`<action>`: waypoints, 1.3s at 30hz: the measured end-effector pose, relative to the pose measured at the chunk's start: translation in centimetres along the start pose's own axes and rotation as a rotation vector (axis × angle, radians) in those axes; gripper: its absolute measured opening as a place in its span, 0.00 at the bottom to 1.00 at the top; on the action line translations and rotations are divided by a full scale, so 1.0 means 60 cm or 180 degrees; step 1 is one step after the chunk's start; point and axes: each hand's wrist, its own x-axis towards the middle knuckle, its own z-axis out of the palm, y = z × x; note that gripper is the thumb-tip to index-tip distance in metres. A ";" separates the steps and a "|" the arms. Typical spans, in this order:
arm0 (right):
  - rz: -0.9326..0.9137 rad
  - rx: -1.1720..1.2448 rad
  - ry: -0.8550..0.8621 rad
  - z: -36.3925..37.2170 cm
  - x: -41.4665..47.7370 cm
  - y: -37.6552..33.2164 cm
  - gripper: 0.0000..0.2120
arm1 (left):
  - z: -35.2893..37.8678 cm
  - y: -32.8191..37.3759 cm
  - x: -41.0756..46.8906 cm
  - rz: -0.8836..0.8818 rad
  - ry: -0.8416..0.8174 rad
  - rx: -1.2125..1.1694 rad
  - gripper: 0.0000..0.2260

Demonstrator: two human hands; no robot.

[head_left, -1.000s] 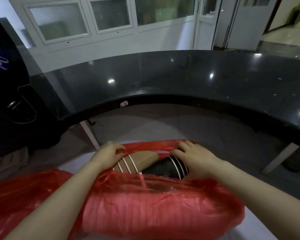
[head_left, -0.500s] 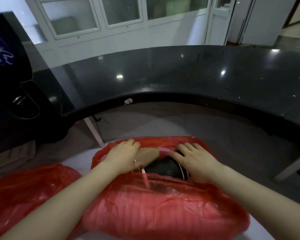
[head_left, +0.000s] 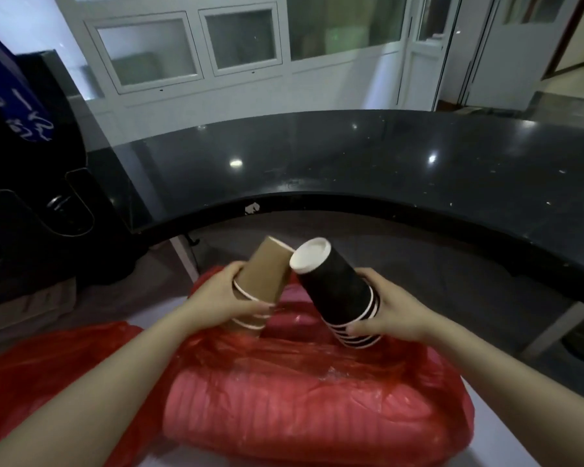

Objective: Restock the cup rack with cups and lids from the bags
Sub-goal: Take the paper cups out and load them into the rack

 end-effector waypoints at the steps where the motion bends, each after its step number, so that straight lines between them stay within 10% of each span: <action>1: 0.0025 0.0244 0.0090 -0.002 0.000 -0.005 0.37 | -0.010 0.001 -0.001 -0.0016 0.0144 -0.0503 0.35; 14: -0.0463 0.1435 0.0718 0.026 0.021 -0.206 0.25 | -0.107 0.013 -0.082 0.0070 0.0976 -0.3289 0.25; 21: -0.0704 0.2107 0.0452 0.124 0.017 -0.368 0.19 | -0.212 -0.028 -0.234 0.0391 0.1571 -0.3201 0.20; 39: -0.1193 0.3325 -0.1199 0.733 -0.095 -0.958 0.40 | -0.581 -0.376 -0.976 0.0191 0.3259 -0.2345 0.32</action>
